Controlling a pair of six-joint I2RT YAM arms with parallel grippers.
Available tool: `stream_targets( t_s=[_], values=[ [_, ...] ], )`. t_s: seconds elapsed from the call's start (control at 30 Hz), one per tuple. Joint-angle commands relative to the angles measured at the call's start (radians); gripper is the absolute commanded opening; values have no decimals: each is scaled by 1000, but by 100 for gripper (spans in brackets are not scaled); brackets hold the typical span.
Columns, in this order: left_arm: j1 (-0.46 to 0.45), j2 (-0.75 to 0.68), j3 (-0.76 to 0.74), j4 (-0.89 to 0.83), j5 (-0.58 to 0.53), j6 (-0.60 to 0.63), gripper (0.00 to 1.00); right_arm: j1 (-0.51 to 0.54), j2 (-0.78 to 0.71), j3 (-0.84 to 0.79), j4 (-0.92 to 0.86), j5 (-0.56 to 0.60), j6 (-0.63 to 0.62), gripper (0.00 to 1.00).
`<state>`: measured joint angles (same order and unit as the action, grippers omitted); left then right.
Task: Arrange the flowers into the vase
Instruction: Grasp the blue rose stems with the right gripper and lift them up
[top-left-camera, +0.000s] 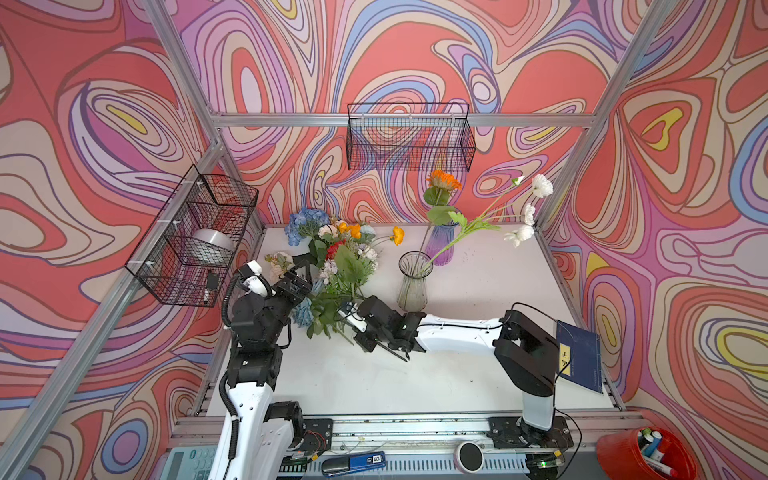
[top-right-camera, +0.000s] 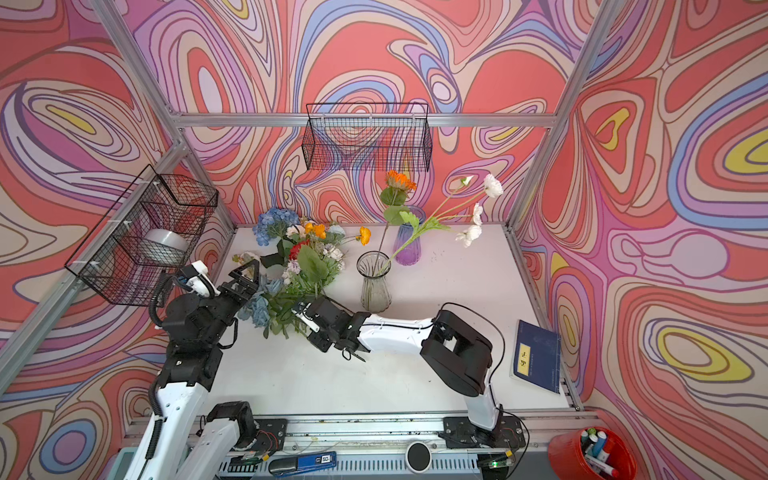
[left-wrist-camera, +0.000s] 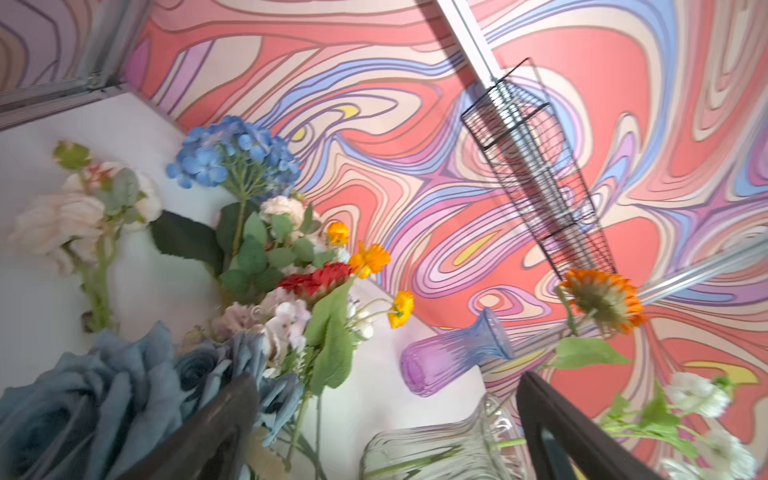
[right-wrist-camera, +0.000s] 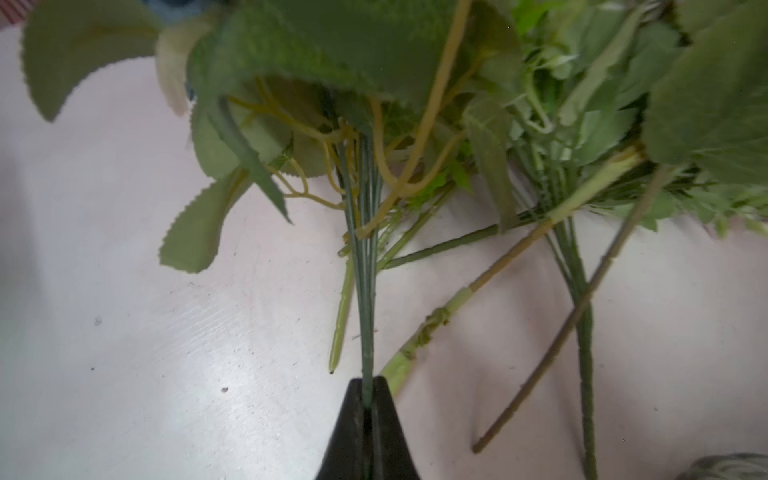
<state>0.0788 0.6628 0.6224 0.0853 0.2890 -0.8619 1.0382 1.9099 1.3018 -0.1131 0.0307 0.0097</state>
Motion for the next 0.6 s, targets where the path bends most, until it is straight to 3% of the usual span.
stream_targets(
  t_s=[0.0, 0.33, 0.57],
  values=[
    [6, -39, 33, 7, 54, -42, 100, -49, -76, -12, 126, -72, 116, 0],
    [5, -166, 20, 70, 13, -109, 100, -142, -225, 31, 270, -62, 164, 0],
    [6, -98, -86, 327, 165, -194, 100, -171, -274, 137, 333, -9, 23, 0]
  ],
)
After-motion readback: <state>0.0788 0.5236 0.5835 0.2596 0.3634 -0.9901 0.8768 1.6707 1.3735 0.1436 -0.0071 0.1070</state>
